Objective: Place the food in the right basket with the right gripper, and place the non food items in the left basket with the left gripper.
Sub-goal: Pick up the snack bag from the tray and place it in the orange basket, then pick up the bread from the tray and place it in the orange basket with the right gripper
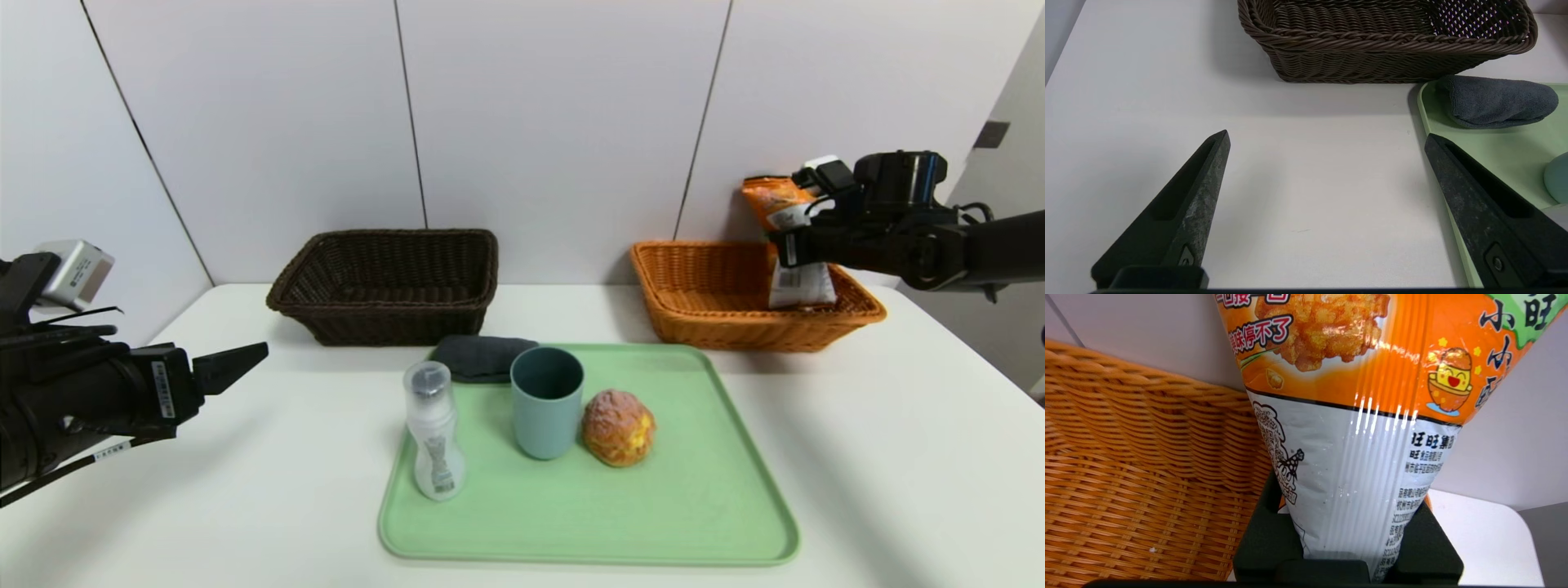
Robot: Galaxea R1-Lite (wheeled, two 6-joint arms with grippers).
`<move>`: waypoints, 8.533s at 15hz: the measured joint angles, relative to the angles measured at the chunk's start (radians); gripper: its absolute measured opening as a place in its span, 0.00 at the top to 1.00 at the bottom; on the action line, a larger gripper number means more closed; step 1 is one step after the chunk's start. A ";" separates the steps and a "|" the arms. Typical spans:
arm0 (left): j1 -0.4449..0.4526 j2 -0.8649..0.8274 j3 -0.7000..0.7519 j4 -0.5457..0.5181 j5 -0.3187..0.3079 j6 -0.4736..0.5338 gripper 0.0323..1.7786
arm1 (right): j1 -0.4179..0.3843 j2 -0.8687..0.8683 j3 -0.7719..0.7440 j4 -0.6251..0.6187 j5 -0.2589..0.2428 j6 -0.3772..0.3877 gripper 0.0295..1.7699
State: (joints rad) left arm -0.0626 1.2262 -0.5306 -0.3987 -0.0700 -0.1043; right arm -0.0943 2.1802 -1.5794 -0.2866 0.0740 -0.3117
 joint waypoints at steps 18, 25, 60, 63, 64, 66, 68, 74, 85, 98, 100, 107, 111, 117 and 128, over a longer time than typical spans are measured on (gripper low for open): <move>0.000 -0.001 -0.001 0.000 0.000 -0.003 0.05 | 0.032 0.030 -0.017 -0.076 -0.004 0.067 0.76; 0.000 -0.011 0.001 0.001 0.000 -0.004 0.05 | 0.061 0.024 -0.005 -0.087 -0.085 0.101 0.39; 0.039 -0.091 0.039 0.004 -0.024 0.001 0.05 | 0.664 -0.417 0.313 0.693 -0.033 0.157 0.04; 0.039 -0.087 0.042 0.004 -0.024 0.001 0.05 | 0.671 -0.366 0.285 0.693 -0.005 0.148 0.04; 0.039 -0.086 0.045 0.004 -0.023 0.001 0.05 | 0.674 -0.353 0.281 0.691 -0.004 0.148 0.04; 0.040 -0.085 0.048 0.004 -0.023 0.001 0.05 | 0.677 -0.330 0.275 0.682 -0.004 0.146 0.04; 0.040 -0.084 0.051 0.004 -0.024 0.001 0.05 | 0.678 -0.304 0.266 0.681 -0.005 0.146 0.04; 0.040 -0.083 0.065 0.003 -0.023 0.000 0.05 | 0.667 -0.237 0.251 0.673 -0.005 0.148 0.04; 0.040 -0.082 0.064 0.003 -0.024 -0.004 0.05 | 0.666 -0.193 0.257 0.649 -0.010 0.155 0.40; 0.040 -0.071 0.061 -0.001 -0.028 -0.006 0.05 | 0.575 -0.479 0.200 0.587 0.017 0.146 0.54; 0.039 -0.070 0.061 -0.001 -0.028 -0.007 0.05 | 0.485 -0.485 0.168 0.539 0.017 0.138 0.54; 0.040 -0.068 0.061 -0.031 -0.029 -0.005 0.05 | 0.243 -0.292 0.078 0.366 0.012 0.080 0.54; 0.040 -0.068 0.067 -0.031 -0.029 -0.005 0.05 | 0.217 -0.172 0.031 0.344 0.000 0.073 0.54; 0.040 -0.068 0.067 -0.031 -0.028 -0.005 0.05 | 0.211 -0.051 0.005 0.286 -0.023 0.074 0.54; 0.039 -0.066 0.067 -0.031 -0.029 -0.005 0.05 | 0.200 -0.004 -0.010 0.281 -0.067 0.074 0.25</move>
State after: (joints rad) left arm -0.0234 1.1602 -0.4640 -0.4296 -0.0989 -0.1091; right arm 0.1057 2.1757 -1.5898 -0.0051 0.0070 -0.2374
